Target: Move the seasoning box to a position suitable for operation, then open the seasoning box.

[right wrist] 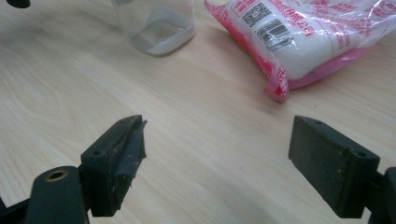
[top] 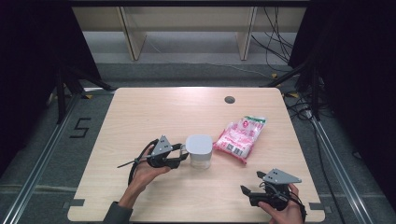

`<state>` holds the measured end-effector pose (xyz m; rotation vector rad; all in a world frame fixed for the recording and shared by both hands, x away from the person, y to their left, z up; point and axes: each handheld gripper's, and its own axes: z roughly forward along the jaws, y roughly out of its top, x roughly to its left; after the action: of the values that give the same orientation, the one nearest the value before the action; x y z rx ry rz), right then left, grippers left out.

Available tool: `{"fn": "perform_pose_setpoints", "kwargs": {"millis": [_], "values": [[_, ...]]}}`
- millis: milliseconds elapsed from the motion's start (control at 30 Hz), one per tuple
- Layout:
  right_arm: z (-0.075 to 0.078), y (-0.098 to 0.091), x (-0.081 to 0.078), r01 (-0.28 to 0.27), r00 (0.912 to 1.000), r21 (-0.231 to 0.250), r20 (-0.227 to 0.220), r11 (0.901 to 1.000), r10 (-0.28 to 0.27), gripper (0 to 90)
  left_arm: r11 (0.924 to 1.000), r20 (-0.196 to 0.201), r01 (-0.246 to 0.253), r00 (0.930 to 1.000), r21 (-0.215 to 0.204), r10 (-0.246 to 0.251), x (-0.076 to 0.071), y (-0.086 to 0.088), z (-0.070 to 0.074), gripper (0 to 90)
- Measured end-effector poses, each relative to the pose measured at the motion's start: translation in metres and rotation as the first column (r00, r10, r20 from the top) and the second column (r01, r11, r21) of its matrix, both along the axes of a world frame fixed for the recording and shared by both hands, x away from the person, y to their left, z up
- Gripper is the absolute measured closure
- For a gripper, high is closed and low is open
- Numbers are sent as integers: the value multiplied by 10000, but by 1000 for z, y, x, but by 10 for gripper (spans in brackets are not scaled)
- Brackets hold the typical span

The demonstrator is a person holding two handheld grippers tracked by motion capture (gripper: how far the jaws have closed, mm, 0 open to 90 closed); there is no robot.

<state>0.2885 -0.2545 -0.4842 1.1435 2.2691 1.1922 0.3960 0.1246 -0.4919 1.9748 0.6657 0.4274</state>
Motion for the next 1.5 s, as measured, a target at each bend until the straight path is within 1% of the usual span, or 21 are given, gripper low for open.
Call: {"fn": "perform_pose_setpoints", "kwargs": {"millis": [67,100,167,233,467,567,600,667,800,833,867,900,967,1000,1133,1167,1200,1267,1367,1400,1500], "values": [[0,-1,0,25,10000,36,31,10000,-25,193,9998,-107,-93,9999,-160,91,-1,3,2,424],[0,0,-1,206,9996,141,-178,9997,-204,193,9998,-65,-137,9999,-129,137,-2,5,3,414],[1,-3,0,200,9998,-41,13,9998,-199,193,9997,7,-178,9998,-166,178,-5,8,5,390],[1,-3,-1,314,9995,44,-71,9995,-313,193,9999,108,-137,9998,-92,138,-8,11,8,375],[0,-4,-1,360,9992,162,-195,9992,-357,193,9995,-55,-189,9998,-236,188,-18,14,18,379],[1,-5,-1,408,9987,21,-308,9992,-407,193,9985,-120,-86,9999,-544,80,-20,15,22,384],[0,-6,2,189,9998,-48,-25,9998,-189,193,9989,-34,-37,10000,-459,36,-21,15,24,390],[0,-6,2,245,9997,-134,17,9996,-245,193,9989,-16,-66,10000,-455,65,-23,15,27,400],[-2,-5,5,-29,10000,-101,54,9999,29,193,9987,108,-11,9999,-518,17,-25,14,33,460],[-1,-4,3,232,9995,-15,-228,9997,-233,193,9985,152,-71,9999,-550,80,-26,14,35,475],[-1,-5,6,82,9999,-133,-58,9999,-82,193,9980,112,20,9999,-630,-13,-26,15,36,502],[-1,-3,4,231,9994,-89,-245,9997,-233,193,9969,26,-38,10000,-788,40,-27,15,37,538],[-1,-2,7,68,9999,-251,-117,9997,-71,193,9977,443,-6,9990,-680,37,-27,17,41,607],[-2,-2,8,-26,10000,-229,75,9997,28,193,9970,453,-144,9988,-761,179,-29,16,42,648],[-3,-1,7,78,9999,-282,-61,9996,-80,193,9972,916,-144,9956,-734,211,-29,12,46,773],[-2,0,5,212,9995,-153,-241,9997,-216,193,9955,925,-80,9956,-940,168,-29,9,47,791],[-2,-2,6,138,9999,-321,-1,9994,-138,193,9953,911,-19,9958,-972,108,-29,6,49,810],[-2,-1,8,29,10000,-370,64,9993,-27,193,9959,1074,21,9942,-906,77,-29,4,52,835],[-2,-2,6,132,9999,-430,-62,9990,-134,193,9944,1036,-47,9945,-1052,157,-29,1,54,861],[-1,0,4,282,9991,-237,-312,9993,-290,193,9953,1095,-12,9939,-971,119,-28,1,54,867],[-1,-1,6,136,9998,-364,-110,9992,-140,193,9935,953,30,9954,-1141,80,-26,-1,54,881]]}}
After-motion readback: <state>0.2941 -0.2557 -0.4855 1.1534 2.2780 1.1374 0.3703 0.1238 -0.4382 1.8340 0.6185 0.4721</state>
